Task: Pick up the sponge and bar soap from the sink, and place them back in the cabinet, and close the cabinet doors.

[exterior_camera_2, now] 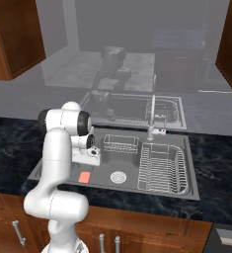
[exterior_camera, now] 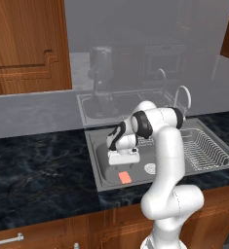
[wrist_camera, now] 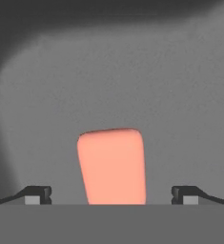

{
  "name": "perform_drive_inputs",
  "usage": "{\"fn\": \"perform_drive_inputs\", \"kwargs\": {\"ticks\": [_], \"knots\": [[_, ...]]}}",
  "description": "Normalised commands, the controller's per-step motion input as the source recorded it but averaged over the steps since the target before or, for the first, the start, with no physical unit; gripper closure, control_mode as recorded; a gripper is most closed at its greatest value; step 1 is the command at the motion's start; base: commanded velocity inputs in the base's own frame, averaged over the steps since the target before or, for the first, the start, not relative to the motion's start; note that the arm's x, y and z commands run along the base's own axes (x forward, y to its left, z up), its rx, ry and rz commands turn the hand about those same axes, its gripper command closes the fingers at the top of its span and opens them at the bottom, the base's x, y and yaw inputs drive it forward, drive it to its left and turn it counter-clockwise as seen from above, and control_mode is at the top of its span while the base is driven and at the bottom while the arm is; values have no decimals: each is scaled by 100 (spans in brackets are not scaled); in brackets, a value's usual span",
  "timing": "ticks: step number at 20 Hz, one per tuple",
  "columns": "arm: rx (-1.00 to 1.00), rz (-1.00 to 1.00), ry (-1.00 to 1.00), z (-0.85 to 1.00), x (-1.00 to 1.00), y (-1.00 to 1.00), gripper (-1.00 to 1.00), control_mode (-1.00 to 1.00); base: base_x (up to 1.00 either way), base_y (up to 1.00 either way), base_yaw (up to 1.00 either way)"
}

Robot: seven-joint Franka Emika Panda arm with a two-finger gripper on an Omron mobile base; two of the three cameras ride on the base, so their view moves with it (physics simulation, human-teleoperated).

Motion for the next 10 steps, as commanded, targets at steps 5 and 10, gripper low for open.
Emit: {"fn": "perform_drive_inputs", "kwargs": {"ticks": [5, 10], "knots": [[0, 0, 5, -5, -15, 0, -100, -100, 0, 0, 0], [0, 0, 4, -3, -15, 0, -100, -100, 0, 0, 0]]}}
